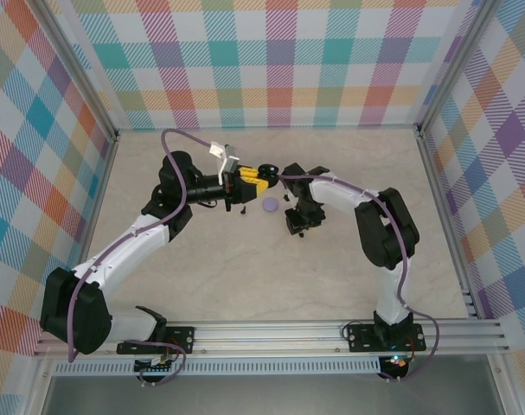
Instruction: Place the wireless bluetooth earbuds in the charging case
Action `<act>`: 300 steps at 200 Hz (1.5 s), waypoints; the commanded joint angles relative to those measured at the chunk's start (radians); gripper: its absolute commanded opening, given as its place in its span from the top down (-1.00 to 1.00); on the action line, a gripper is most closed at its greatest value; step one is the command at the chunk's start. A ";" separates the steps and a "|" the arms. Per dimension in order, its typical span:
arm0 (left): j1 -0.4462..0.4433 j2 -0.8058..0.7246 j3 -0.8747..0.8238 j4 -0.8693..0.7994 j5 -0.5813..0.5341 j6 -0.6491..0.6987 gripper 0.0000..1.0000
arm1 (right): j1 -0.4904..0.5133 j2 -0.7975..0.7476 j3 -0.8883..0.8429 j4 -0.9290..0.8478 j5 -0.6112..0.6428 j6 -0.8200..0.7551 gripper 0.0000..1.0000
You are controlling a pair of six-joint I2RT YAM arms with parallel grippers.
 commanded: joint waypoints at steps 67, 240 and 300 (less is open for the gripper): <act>0.018 -0.003 0.046 -0.001 0.011 0.008 1.00 | 0.001 -0.100 -0.032 -0.036 -0.229 -0.046 0.40; 0.018 -0.007 0.051 -0.033 0.016 0.030 1.00 | -0.003 0.030 -0.023 -0.066 -0.057 0.040 0.52; 0.017 -0.007 0.054 -0.050 0.012 0.047 1.00 | -0.008 0.038 -0.008 -0.090 0.008 0.046 0.46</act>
